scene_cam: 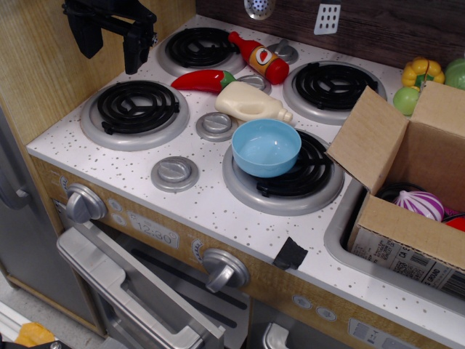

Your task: Pick up bowl and put in small4fbox

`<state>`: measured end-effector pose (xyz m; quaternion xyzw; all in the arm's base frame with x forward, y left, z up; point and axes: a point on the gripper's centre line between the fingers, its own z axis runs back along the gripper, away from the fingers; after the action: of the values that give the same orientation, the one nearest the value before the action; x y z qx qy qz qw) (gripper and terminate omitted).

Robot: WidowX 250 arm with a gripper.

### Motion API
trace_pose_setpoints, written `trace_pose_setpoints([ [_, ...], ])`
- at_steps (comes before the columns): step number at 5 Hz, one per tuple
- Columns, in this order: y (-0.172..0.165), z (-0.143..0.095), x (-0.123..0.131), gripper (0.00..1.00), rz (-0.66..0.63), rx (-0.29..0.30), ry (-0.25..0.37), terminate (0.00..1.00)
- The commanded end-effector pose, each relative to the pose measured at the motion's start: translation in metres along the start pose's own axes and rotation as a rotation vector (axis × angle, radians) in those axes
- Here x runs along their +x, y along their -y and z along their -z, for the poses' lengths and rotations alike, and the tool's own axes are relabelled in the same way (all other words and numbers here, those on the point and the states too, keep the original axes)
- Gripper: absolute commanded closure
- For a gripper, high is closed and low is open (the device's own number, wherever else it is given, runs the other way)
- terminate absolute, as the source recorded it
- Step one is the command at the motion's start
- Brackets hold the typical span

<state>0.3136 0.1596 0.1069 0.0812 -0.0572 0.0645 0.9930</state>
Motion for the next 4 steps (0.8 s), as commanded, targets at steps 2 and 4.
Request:
trace_pose_setpoints([
  [2, 0.033, -0.003, -0.003, 0.0, -0.005, -0.02, 0.004, 0.0],
  [4, 0.09, -0.009, 0.001, 0.0, -0.007, -0.072, 0.003, 0.0],
])
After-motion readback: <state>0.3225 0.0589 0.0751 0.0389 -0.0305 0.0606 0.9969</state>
